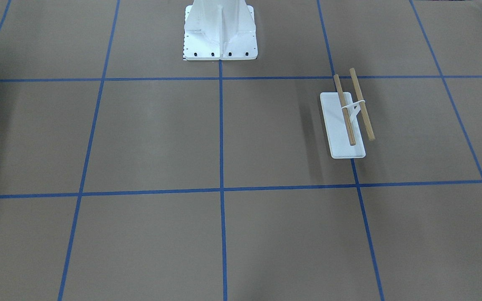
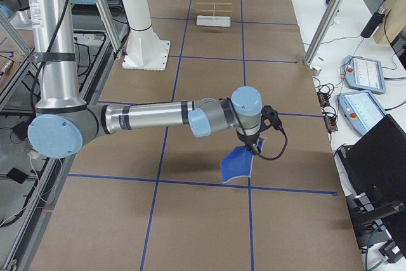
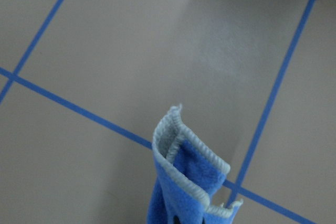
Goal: Hang towel on rack
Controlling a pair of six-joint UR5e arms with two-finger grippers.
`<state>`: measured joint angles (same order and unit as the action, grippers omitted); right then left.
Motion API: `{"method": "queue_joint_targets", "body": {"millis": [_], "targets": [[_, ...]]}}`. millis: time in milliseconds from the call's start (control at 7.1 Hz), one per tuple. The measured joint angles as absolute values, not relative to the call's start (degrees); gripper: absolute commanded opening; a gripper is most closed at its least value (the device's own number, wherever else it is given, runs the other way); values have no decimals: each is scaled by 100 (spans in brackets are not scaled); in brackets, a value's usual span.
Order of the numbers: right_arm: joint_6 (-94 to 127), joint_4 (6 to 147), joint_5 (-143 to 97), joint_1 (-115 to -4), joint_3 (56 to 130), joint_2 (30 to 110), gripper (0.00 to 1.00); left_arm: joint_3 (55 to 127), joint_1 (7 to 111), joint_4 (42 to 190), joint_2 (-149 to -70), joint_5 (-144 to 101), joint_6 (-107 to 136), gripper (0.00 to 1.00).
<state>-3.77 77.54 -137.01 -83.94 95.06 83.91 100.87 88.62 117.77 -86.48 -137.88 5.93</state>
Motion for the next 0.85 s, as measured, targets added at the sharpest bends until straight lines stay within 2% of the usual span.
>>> {"method": "queue_joint_targets", "body": {"millis": [564, 846], "targets": [[3146, 7721, -13250, -6533, 9830, 6587, 0, 10129, 8261, 11919, -9560, -13831, 2942, 99], [4483, 7584, -12627, -5720, 10017, 5918, 0, 10113, 7477, 12087, -10486, -13797, 4857, 99]]}}
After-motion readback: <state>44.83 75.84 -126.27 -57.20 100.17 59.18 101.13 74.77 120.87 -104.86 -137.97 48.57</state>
